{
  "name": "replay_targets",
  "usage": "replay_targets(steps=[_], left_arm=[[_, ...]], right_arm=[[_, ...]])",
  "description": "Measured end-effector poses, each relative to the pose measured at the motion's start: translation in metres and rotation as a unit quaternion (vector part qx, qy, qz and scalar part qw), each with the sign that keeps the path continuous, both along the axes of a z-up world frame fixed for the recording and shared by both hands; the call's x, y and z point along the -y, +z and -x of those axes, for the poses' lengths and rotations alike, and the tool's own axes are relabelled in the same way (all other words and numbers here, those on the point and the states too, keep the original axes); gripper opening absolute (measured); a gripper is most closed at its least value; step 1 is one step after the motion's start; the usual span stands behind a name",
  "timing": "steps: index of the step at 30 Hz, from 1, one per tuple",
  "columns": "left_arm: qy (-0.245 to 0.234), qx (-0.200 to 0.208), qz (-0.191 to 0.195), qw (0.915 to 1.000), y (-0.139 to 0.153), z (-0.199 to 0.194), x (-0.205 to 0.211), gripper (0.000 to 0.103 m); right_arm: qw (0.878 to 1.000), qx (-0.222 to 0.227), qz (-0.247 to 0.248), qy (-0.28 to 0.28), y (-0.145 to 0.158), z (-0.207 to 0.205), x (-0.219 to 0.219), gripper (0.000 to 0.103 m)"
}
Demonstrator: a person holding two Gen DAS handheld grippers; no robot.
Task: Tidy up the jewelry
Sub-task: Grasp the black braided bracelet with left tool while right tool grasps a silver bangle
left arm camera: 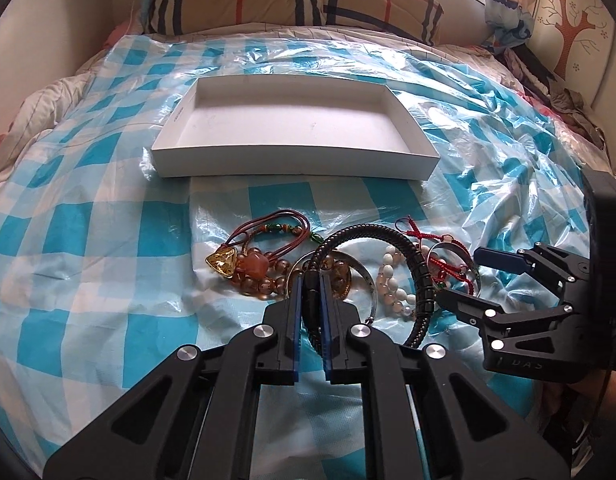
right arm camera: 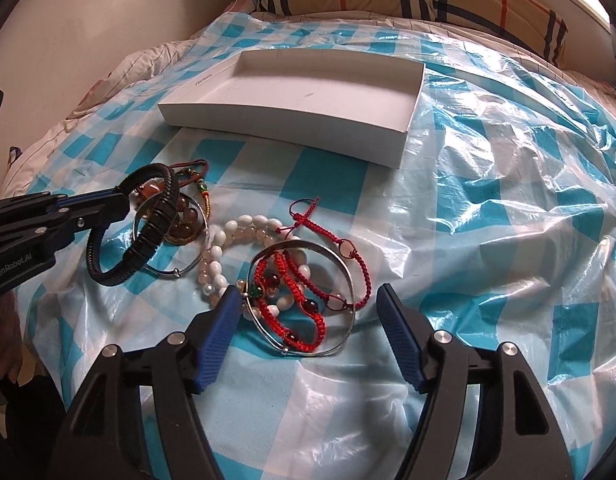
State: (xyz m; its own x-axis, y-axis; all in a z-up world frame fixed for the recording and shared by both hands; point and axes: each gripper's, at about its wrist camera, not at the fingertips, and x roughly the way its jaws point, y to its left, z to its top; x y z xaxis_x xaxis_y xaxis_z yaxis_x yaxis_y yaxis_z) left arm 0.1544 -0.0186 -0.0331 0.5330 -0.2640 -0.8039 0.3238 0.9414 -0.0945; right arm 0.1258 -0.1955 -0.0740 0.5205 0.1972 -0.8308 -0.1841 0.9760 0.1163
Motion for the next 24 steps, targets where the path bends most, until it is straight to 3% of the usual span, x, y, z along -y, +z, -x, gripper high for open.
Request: replay_targets(steps=[1,2,7,8,9,10,13,14,15,17,22,24], left_arm=[[0.000,0.001,0.000,1.0000,0.000,0.001,0.000,0.008],[0.000,0.002,0.000,1.0000,0.001,0.001,0.000,0.008],[0.001,0.007,0.000,1.0000,0.003,0.002,0.001,0.008],[0.001,0.008,0.001,1.0000,0.003,0.002,0.001,0.008],[0.002,0.008,0.002,1.0000,0.004,0.002,0.000,0.008],[0.004,0.009,0.002,0.9999,0.004,0.002,0.000,0.008],[0.006,0.010,0.003,0.9999,0.004,0.001,-0.001,0.008],[0.007,0.010,0.002,0.9999,0.004,0.001,-0.002,0.008],[0.007,0.009,0.003,0.9999,0.004,0.001,-0.002,0.008],[0.008,0.009,0.003,0.9999,0.004,0.001,-0.003,0.008],[0.010,0.009,0.004,0.9999,0.004,0.001,-0.004,0.008],[0.009,0.009,0.004,0.9999,0.004,0.001,-0.003,0.008]], right_arm=[[1.000,-0.001,0.002,0.002,-0.001,-0.001,-0.001,0.067],[1.000,-0.005,0.001,0.004,-0.003,-0.002,-0.002,0.060],[1.000,0.005,-0.014,-0.002,0.001,0.003,0.004,0.055],[1.000,0.008,-0.017,-0.005,0.003,0.004,0.006,0.046],[1.000,0.009,-0.022,-0.008,0.005,0.006,0.007,0.031],[1.000,0.011,-0.026,-0.012,0.007,0.007,0.009,0.030],[1.000,0.007,-0.026,-0.015,0.008,0.007,0.011,0.031],[0.999,0.005,-0.028,-0.016,0.007,0.007,0.011,0.039],[0.999,0.007,-0.029,-0.017,0.008,0.008,0.011,0.061],[0.999,0.015,-0.026,-0.013,0.010,0.009,0.007,0.073],[1.000,0.007,0.001,0.014,0.003,0.002,-0.009,0.073],[1.000,-0.004,0.014,0.023,-0.004,0.000,-0.014,0.060]])
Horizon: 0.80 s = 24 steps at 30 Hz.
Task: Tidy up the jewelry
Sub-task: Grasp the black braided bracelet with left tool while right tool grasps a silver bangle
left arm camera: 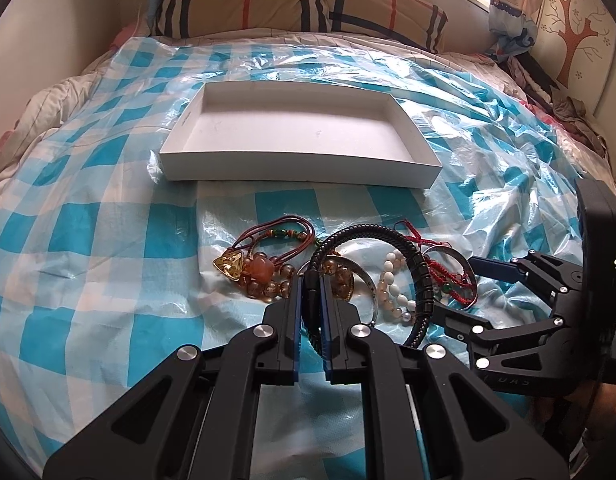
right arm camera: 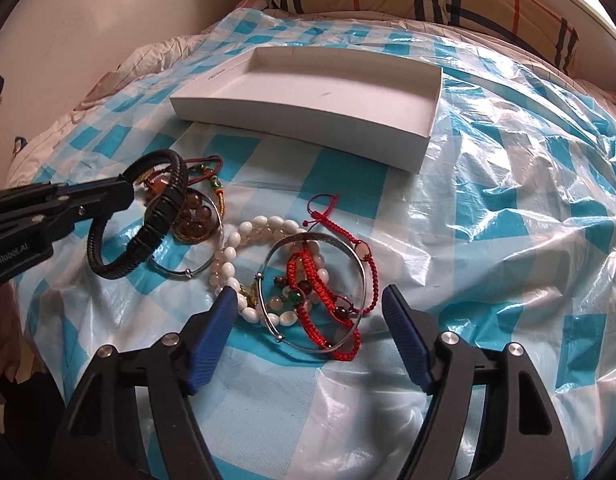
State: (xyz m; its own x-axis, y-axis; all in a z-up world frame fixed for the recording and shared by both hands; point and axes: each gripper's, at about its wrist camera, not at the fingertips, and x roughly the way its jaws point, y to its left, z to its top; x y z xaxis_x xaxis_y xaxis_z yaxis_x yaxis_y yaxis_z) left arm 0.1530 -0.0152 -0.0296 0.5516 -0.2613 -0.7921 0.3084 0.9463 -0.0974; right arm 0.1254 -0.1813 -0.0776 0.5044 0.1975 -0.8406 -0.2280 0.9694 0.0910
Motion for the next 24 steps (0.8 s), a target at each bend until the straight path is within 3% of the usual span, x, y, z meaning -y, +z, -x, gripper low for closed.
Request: replay_targets(steps=[2,17,18,19,24], left_arm=[[0.000,0.001,0.000,1.0000,0.000,0.000,0.000,0.008],[0.008,0.008,0.002,0.9999,0.005,0.000,-0.004,0.008],[0.008,0.009,0.002,0.9999,0.006,-0.001,-0.004,0.008],[0.009,0.009,0.002,0.9999,0.006,-0.001,-0.005,0.008],[0.012,0.009,0.005,0.9999,0.006,-0.001,-0.007,0.008]], right_arm=[[1.000,0.002,0.005,0.002,0.000,0.001,-0.001,0.054],[0.997,0.043,-0.057,-0.021,0.028,0.018,0.018,0.053],[0.997,0.044,-0.058,-0.022,0.029,0.018,0.018,0.042],[0.997,0.044,-0.061,-0.023,0.030,0.018,0.020,0.038],[0.998,0.034,-0.055,-0.018,0.026,0.020,0.020,0.041]])
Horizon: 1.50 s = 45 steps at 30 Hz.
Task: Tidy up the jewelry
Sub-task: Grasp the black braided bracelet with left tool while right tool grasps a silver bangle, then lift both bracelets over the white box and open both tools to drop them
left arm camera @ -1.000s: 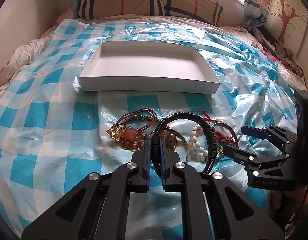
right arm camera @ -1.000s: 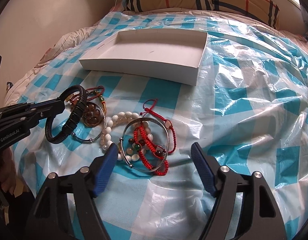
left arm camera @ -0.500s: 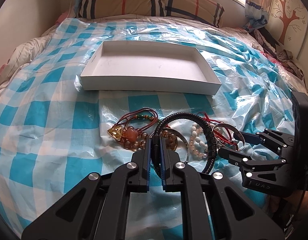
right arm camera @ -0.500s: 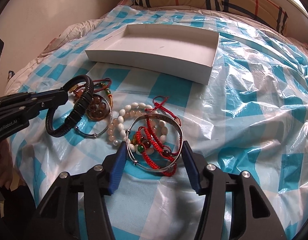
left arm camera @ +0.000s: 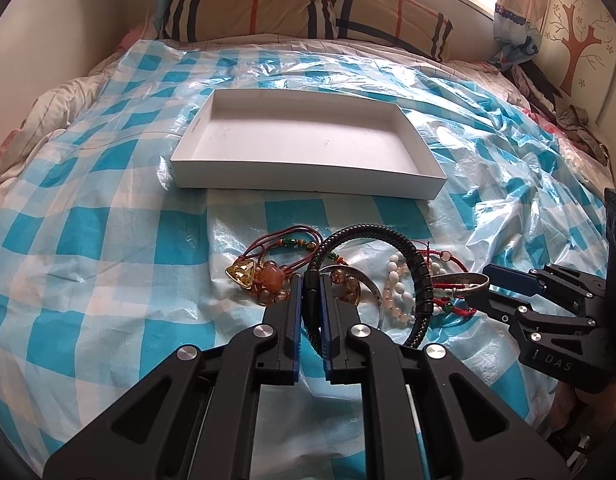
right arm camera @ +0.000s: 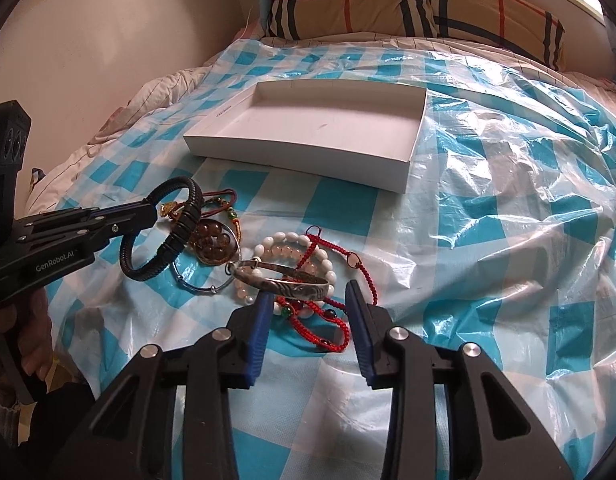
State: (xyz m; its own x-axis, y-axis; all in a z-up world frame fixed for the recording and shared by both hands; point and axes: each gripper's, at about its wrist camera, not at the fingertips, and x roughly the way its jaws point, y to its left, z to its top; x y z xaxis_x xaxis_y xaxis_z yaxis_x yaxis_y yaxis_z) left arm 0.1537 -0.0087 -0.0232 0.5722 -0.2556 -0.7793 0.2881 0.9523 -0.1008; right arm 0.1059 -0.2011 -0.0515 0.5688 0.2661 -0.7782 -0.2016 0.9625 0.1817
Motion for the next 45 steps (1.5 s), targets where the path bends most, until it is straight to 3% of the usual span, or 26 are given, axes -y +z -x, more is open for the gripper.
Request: replay_targets(steps=[3,13,14,18,20,32,45], left_arm=[[0.001,-0.001,0.000,1.0000,-0.001,0.000,-0.001,0.008],[0.002,-0.001,0.001,1.0000,-0.002,-0.001,-0.002,0.008],[0.002,-0.001,0.001,1.0000,-0.002,-0.001,-0.002,0.008],[0.003,-0.002,0.001,1.0000,-0.003,-0.002,-0.002,0.008],[0.004,-0.004,0.001,1.0000,-0.004,-0.004,-0.003,0.008],[0.013,0.008,0.004,0.9999,0.001,-0.028,0.000,0.008],[0.040,0.034,0.006,0.9986,0.014,-0.072,0.003,0.008]], right_arm=[[1.000,-0.005,0.010,0.010,-0.005,0.001,-0.004,0.049],[0.999,0.024,0.029,0.036,-0.005,-0.006,-0.020,0.054],[0.998,0.027,0.028,0.039,-0.005,-0.007,-0.021,0.052],[0.999,0.022,0.008,0.044,-0.008,-0.014,-0.019,0.019],[0.999,0.025,-0.007,0.041,-0.007,-0.014,-0.014,0.009],[0.996,0.075,-0.038,0.020,0.028,-0.014,-0.001,0.005],[0.994,0.096,-0.053,-0.016,0.045,-0.056,0.013,0.005]])
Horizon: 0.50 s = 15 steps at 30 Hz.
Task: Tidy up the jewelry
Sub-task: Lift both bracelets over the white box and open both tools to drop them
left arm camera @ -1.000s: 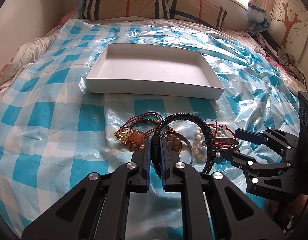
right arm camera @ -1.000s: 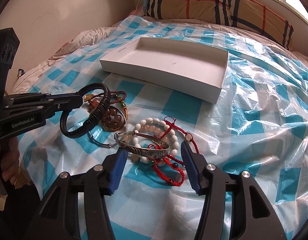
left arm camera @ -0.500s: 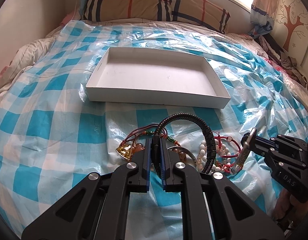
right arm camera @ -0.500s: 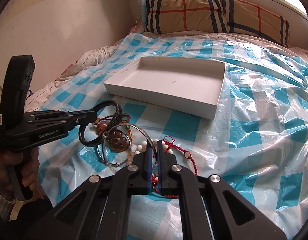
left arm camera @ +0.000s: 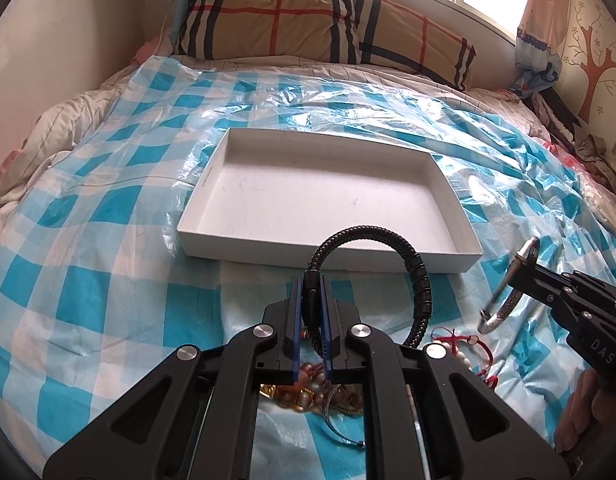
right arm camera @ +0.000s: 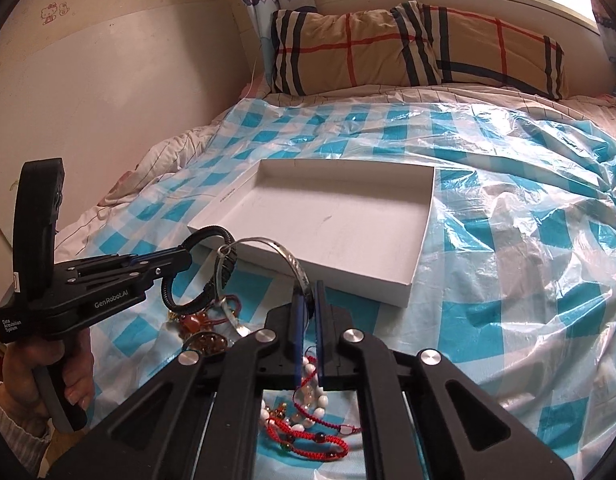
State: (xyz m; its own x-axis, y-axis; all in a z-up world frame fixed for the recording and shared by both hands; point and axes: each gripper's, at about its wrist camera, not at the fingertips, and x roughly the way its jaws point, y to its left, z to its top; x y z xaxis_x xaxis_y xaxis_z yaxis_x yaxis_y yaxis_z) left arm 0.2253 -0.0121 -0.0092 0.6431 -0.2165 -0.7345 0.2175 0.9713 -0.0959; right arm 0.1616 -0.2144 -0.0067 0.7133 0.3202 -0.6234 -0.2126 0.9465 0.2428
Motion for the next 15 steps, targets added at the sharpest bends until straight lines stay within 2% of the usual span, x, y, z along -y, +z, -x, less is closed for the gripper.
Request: replay_targets(steps=[6,10,11,12,13,15], left_arm=[[0.025,0.015,0.003,0.9996,0.005,-0.034,0.004,0.008],[0.042,0.010,-0.003,0.9991,0.003,-0.058,0.009,0.010],[0.044,0.008,-0.007,0.9990,0.002,-0.061,0.010,0.013],[0.049,0.009,-0.011,0.9987,0.003,-0.062,0.010,0.014],[0.050,0.008,-0.010,0.9987,0.004,-0.062,0.010,0.014],[0.049,0.011,-0.008,0.9987,0.007,-0.058,0.009,0.016]], right_arm=[[0.999,0.025,0.005,-0.019,0.011,-0.033,0.005,0.005],[0.998,0.035,0.017,-0.043,0.013,-0.063,0.008,0.006],[0.998,0.023,0.019,-0.047,0.010,-0.071,0.009,0.009],[0.998,0.013,0.018,-0.050,0.006,-0.076,0.011,0.026],[0.998,0.011,0.018,-0.052,0.003,-0.077,0.013,0.034],[0.998,0.013,0.020,-0.055,0.004,-0.072,0.016,0.036]])
